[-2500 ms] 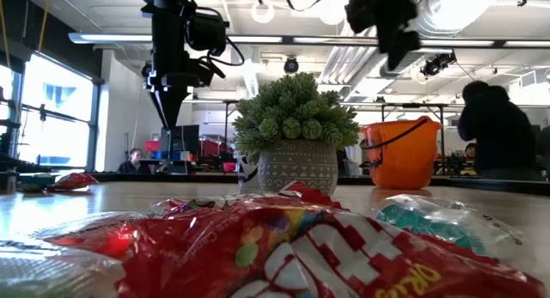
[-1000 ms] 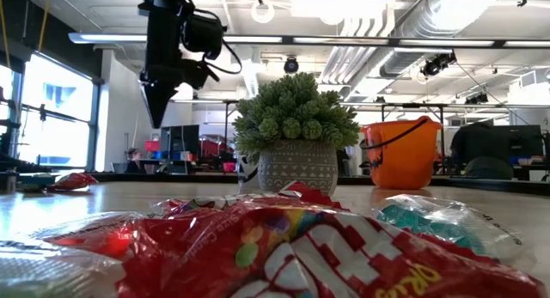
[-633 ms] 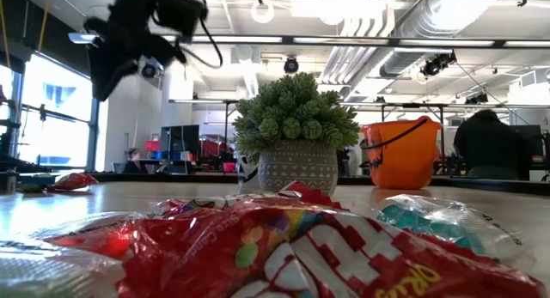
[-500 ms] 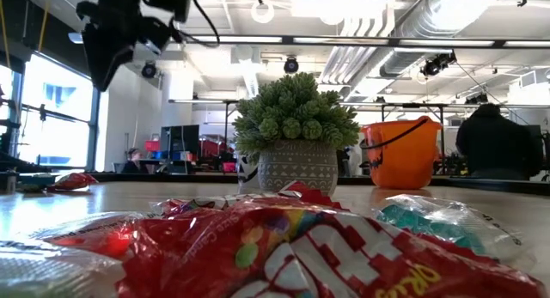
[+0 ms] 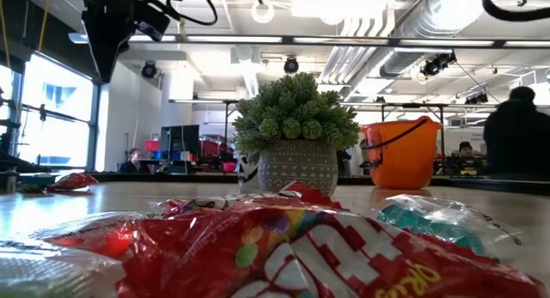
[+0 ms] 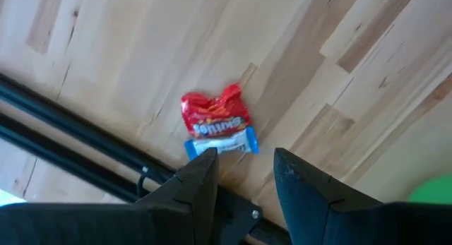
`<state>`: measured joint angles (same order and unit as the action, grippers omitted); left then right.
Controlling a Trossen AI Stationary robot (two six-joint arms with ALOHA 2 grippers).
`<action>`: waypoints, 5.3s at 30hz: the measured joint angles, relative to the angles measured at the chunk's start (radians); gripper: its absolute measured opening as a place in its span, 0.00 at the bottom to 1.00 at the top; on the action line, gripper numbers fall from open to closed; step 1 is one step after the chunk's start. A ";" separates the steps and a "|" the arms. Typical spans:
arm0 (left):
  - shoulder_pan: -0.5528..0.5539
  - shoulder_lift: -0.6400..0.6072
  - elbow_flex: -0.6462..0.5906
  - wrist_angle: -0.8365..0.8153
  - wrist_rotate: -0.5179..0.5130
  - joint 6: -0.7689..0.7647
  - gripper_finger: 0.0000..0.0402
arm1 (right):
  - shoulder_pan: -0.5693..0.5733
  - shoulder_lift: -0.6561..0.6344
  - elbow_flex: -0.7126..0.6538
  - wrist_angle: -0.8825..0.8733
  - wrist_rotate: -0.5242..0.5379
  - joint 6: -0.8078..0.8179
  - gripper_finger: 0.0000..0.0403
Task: Sort candy
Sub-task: Put the red candy into the orange bucket
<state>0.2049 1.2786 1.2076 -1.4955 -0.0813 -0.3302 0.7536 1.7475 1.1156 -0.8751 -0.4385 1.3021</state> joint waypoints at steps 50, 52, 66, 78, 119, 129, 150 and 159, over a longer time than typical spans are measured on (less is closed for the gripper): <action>-0.011 0.001 0.000 0.148 -0.037 -0.035 0.31 | -0.077 -0.378 -0.056 -0.267 0.134 0.161 0.00; -0.011 0.001 0.000 0.170 -0.037 -0.034 0.31 | -0.124 -0.423 -0.039 -0.312 0.215 0.162 0.00; -0.011 0.001 0.000 0.215 -0.085 -0.015 0.31 | -0.679 -0.552 0.017 -0.333 0.785 -0.340 0.00; -0.008 0.001 0.000 0.217 -0.116 -0.119 0.31 | -1.223 -0.550 0.016 -0.148 0.822 -0.758 0.00; -0.026 0.001 0.000 0.214 -0.139 -0.110 0.31 | -0.562 -0.535 0.015 -0.219 0.287 -0.228 0.36; -0.076 0.001 0.000 0.214 -0.138 -0.085 0.31 | -0.252 -0.300 0.015 -0.124 0.303 -0.076 0.36; -0.118 0.001 0.000 0.207 -0.059 -0.104 0.31 | -0.180 0.070 0.015 0.016 0.218 -0.264 0.36; -0.150 0.001 0.000 0.206 -0.059 -0.087 0.31 | -0.165 0.160 0.022 0.046 0.171 -0.279 0.36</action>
<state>0.0551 1.2797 1.2076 -1.2892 -0.1402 -0.4168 0.5888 1.9074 1.1374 -0.8286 -0.2672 1.0232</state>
